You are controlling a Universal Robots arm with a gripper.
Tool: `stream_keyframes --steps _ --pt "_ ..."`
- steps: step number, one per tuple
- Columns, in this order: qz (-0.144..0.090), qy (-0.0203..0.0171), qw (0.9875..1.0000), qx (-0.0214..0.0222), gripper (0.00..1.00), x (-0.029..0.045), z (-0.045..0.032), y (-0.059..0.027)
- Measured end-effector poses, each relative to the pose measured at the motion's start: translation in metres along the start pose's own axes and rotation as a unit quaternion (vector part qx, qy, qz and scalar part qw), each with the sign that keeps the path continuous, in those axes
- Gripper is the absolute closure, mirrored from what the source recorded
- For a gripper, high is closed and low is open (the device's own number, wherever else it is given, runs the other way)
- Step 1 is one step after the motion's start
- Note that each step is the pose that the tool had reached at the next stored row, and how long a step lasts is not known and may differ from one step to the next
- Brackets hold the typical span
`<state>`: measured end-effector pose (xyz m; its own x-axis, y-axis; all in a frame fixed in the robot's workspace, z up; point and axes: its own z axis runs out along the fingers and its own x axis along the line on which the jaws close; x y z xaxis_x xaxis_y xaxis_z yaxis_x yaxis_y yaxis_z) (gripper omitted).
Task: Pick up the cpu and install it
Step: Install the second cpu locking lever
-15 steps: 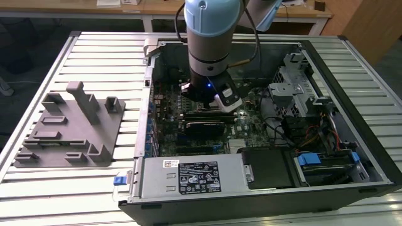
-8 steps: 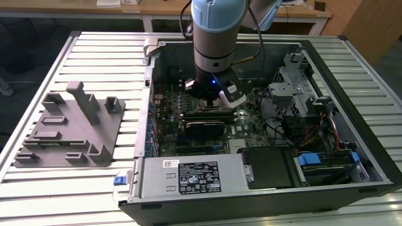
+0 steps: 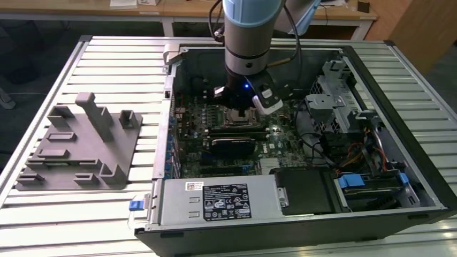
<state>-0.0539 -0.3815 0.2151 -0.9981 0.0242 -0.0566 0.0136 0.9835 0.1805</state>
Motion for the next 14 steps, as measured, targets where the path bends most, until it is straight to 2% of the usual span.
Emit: stream_keyframes --steps 6,8,14 --pt "-0.001 -0.0003 0.9998 0.0206 0.89 -0.0021 0.0022 0.0107" --pt "-0.001 -0.0003 0.9998 0.0223 0.89 -0.0022 0.0024 0.0118" --pt "-0.001 -0.0003 0.9997 0.0224 0.89 -0.0022 0.0024 0.0121"
